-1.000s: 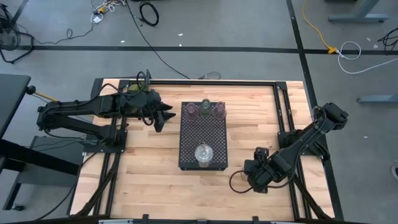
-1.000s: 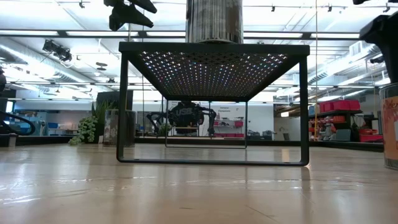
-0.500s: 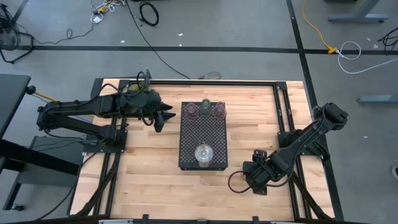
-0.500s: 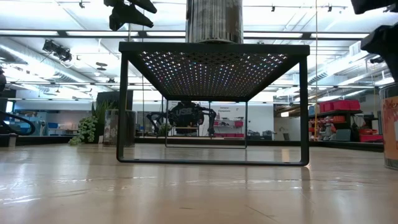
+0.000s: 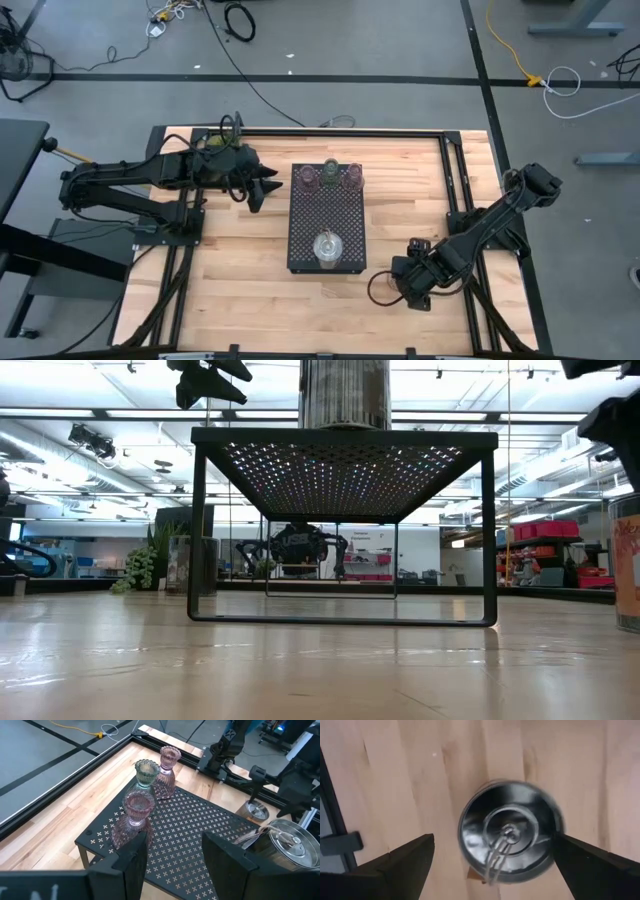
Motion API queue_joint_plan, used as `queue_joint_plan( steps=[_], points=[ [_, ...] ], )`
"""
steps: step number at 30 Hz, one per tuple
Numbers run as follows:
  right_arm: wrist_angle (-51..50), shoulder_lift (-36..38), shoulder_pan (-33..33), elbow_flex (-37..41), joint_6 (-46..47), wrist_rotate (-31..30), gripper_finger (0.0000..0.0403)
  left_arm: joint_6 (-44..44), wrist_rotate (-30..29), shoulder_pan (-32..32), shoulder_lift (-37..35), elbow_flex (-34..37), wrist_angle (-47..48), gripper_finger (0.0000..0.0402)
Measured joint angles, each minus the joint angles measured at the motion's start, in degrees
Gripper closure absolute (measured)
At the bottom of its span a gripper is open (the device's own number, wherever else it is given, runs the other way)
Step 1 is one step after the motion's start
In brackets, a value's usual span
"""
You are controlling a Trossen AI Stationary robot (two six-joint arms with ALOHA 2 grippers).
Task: Pick & Place candle stick holders
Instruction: Put the orange scented candle on the shelf
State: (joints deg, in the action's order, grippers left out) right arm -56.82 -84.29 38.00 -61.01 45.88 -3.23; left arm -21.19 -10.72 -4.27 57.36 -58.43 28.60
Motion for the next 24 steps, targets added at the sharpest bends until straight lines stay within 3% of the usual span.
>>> queue_joint_plan(
  steps=[6, 24],
  points=[
    [-0.2, 2.0, -0.1, 0.0, 1.2, -2.8, 0.0007, 0.5, 0.0, 0.0, 0.0, 0.0, 0.0, 0.0211],
    [0.4, 1.9, -0.6, 0.0, -1.4, -3.7, 0.0007, 0.5, 0.0, 0.0, 0.0, 0.0, 0.0, 0.0211]
  ],
)
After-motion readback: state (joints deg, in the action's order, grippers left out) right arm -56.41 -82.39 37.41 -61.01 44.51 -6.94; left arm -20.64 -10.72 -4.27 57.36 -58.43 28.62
